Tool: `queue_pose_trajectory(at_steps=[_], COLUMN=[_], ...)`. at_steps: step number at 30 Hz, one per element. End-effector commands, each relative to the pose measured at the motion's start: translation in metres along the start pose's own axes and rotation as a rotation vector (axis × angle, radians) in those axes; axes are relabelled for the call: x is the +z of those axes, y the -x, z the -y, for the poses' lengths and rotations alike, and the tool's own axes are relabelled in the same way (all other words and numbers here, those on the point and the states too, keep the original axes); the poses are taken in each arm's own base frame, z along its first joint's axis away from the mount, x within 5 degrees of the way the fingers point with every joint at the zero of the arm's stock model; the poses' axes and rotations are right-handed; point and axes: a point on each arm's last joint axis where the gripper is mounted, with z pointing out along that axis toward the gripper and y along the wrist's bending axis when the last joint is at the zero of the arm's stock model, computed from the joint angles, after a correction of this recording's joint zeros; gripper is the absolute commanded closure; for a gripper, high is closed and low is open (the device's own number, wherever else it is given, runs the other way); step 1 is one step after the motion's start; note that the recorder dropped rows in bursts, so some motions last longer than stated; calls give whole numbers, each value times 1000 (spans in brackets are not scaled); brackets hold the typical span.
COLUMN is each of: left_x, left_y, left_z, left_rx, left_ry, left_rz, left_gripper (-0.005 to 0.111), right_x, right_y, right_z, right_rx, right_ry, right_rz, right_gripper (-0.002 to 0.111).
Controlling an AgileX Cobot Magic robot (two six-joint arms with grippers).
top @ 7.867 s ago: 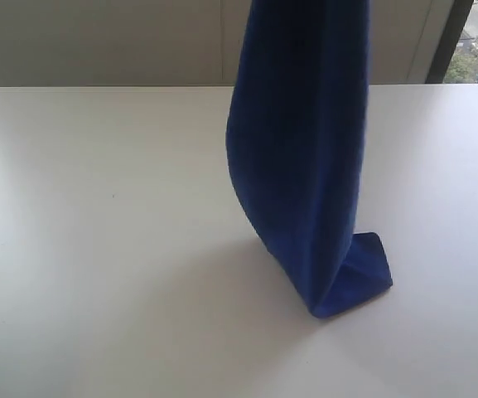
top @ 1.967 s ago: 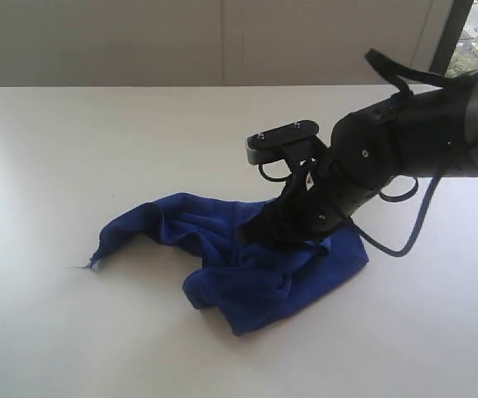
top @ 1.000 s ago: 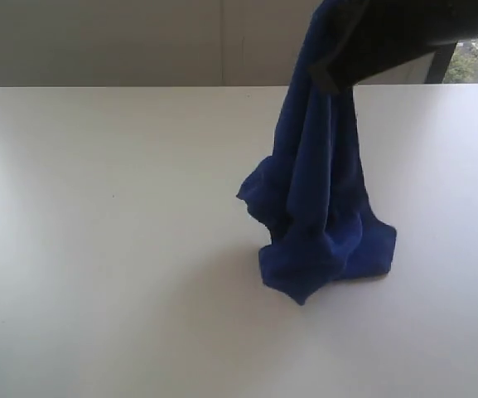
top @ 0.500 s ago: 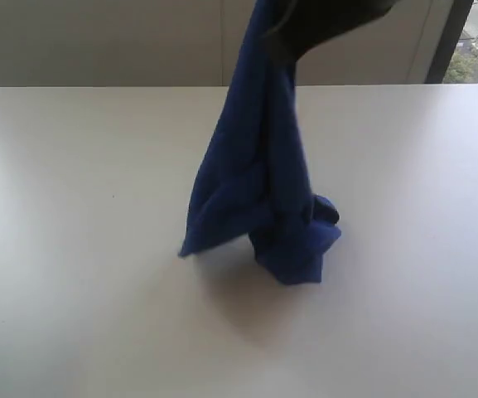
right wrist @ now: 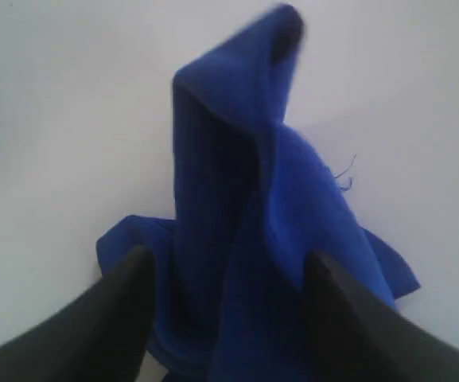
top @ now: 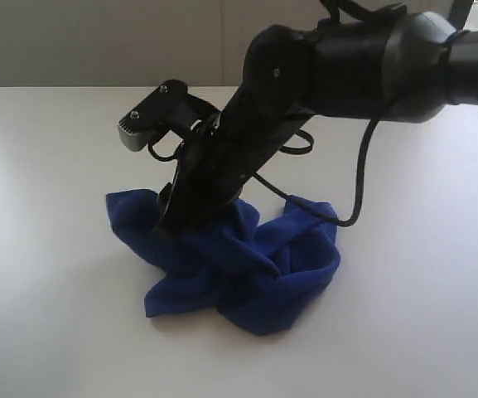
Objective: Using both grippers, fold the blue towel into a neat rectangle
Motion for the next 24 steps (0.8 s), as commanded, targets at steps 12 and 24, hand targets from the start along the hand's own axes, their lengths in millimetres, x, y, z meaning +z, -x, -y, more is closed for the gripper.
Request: queue_pose_trajectory(at_steps=[12, 24], left_x=[0, 0], left_y=[-1, -1], left_z=[0, 0], left_rx=[-4, -4], left_ry=[2, 2], left_rz=[2, 2], left_gripper=[107, 107], right_x=[-110, -15], right_y=[-50, -112], right_z=[93, 121], right_rx=[455, 719], right_ry=[-476, -432], right_rz=[-30, -144], right_gripper=[53, 53])
